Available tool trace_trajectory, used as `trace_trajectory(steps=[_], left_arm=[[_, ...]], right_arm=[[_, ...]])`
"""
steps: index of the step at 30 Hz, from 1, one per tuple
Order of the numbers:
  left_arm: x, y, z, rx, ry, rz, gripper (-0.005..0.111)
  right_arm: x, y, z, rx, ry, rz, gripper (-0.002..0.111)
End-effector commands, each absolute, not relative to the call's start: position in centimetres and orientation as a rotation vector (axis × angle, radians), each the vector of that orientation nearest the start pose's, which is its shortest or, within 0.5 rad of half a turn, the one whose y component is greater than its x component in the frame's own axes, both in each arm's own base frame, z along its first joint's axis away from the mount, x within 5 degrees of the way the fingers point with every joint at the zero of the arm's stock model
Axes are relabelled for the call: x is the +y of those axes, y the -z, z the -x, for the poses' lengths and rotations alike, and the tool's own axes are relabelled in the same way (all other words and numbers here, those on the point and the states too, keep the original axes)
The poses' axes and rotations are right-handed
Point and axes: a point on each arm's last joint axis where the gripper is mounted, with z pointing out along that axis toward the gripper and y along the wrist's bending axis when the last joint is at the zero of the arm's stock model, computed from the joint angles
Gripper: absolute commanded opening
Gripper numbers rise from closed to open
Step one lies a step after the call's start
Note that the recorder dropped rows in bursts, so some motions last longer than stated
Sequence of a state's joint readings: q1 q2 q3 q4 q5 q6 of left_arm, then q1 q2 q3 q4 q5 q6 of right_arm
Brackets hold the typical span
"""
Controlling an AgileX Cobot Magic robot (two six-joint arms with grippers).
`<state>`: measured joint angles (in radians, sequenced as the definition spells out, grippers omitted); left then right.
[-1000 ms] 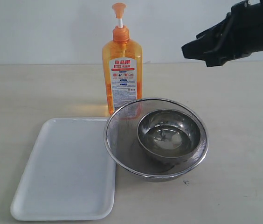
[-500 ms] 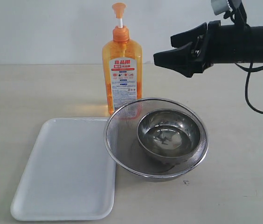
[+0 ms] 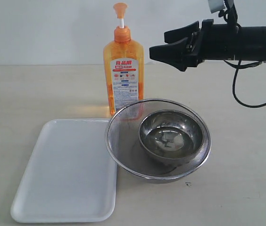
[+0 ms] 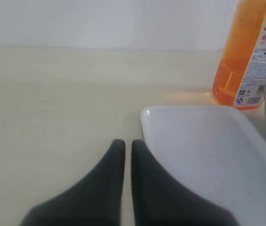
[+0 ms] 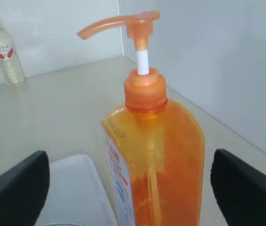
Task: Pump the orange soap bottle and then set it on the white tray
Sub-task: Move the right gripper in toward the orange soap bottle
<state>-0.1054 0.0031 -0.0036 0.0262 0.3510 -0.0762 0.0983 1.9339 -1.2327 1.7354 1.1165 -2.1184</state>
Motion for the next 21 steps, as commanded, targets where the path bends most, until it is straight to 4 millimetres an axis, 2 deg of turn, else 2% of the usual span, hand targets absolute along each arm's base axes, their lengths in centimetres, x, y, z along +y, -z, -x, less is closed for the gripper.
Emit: trace_trajectory(steps=[1, 5, 17, 21], left_arm=[[-0.5, -18.1, -5.3, 1.837, 0.109, -0.034, 0.005], [-0.5, -18.1, -5.3, 1.837, 0.109, -0.034, 0.005], [-0.5, -18.1, -5.3, 1.837, 0.109, -0.034, 0.005], [-0.5, -18.1, -5.3, 1.837, 0.109, -0.034, 0.005]], right_arm=[[13.6, -23.1, -39.3, 1.557, -0.822, 1.054, 0.084], [15.7, -23.3, -39.2, 1.554, -0.768, 1.122, 0.084], [15.4, -21.2, -40.3, 1.644, -0.717, 1.071, 0.084], [15.5, -21.7, -40.6, 1.634, -0.722, 1.034, 0.084]])
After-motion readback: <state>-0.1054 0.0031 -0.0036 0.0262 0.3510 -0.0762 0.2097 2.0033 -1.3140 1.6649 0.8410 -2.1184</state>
